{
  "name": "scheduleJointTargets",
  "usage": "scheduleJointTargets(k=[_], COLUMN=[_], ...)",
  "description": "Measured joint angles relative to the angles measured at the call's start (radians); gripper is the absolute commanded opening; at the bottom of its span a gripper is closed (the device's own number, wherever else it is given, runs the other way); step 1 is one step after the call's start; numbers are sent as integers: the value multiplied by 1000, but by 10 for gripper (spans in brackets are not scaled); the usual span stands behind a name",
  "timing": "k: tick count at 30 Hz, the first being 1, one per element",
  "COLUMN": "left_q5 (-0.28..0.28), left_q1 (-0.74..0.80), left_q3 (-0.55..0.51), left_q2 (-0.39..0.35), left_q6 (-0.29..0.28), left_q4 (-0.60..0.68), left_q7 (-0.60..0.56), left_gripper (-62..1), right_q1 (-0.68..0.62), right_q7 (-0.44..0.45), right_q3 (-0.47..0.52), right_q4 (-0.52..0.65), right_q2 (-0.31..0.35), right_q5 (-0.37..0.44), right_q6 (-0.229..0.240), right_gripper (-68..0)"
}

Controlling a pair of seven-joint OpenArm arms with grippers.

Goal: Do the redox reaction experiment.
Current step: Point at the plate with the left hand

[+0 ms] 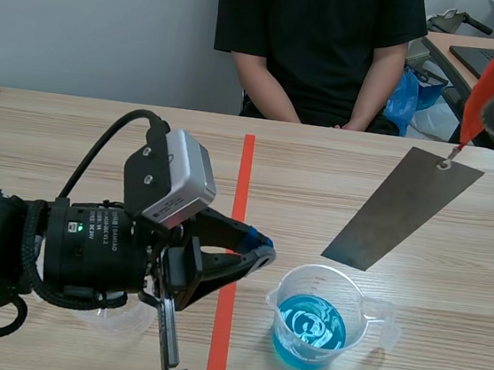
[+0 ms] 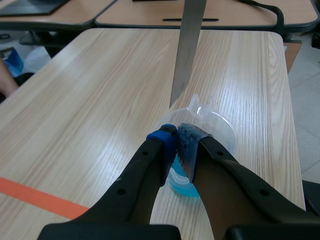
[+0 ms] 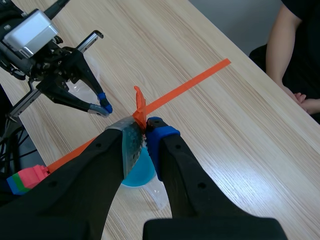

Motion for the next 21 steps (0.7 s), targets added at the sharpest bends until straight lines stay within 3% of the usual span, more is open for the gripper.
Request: scheduleJointTargets(k=[5, 21], left_q5=[-8, -19], left_q1=[-35, -51], left_q3=[-2, -2], left_q2=[25, 49], left_q6=[0, 0], left_q4=[-61, -61], left_q7=[2, -5], left_gripper=[-562, -562], right_q1=[0, 0], right_q7=[0, 0], right_q3=[0, 0], right_q4=[0, 0], right_q2=[0, 0], right_q5=[0, 0], right_q6=[0, 0], right_gripper=[-660, -660])
